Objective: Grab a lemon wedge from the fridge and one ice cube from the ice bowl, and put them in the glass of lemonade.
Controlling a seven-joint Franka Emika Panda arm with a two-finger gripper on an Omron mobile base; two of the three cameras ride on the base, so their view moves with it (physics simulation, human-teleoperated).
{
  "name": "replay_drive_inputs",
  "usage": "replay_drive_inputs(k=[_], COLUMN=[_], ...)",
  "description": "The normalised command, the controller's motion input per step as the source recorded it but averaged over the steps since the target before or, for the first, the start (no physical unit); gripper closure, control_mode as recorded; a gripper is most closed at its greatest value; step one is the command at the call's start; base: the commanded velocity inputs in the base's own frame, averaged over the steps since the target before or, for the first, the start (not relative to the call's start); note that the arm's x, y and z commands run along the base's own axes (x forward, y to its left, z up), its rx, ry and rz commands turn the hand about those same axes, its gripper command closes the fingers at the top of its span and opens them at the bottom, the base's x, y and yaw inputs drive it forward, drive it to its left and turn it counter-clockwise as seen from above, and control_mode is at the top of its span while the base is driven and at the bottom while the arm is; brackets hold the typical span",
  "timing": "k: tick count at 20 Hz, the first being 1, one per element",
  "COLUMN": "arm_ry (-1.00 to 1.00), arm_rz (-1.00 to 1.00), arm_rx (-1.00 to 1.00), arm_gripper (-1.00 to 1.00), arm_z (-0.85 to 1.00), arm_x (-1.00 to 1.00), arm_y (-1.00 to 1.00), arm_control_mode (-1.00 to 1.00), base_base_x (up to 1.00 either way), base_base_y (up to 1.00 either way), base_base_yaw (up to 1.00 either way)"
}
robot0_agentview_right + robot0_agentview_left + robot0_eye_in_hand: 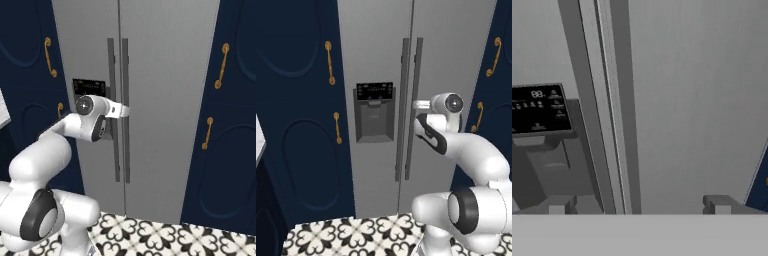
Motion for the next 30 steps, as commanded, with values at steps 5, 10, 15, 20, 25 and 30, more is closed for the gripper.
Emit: replay_drive_inputs(k=[5,10,15,20,25,30], arm_ry=[0.0,0.0,0.0,0.0,0.0,0.0], arm_rz=[0.0,0.0,0.01,0.02,0.0,0.0], arm_rx=[0.05,0.0,0.0,0.0,0.0,0.0], arm_gripper=[-1.0,-1.0,-1.0,-1.0,-1.0,-1.0], arm_z=[0.11,0.0,-0.06,-0.33,-0.38,-0.18], arm_x=[0.15,0.41,0.58,0.75,0.8,0.74], arm_y=[-0.04,-0.08,-0.16,-0.02,0.0,-0.13], arm_control_mode=[-1.0,-1.0,-1.0,-1.0,-1.0,-1.0], base_base_x=[0.0,0.0,0.0,0.0,0.0,0.0], base_base_y=[0.0,0.0,0.0,0.0,0.0,0.0], base_base_yaw=[0.0,0.0,0.0,0.0,0.0,0.0])
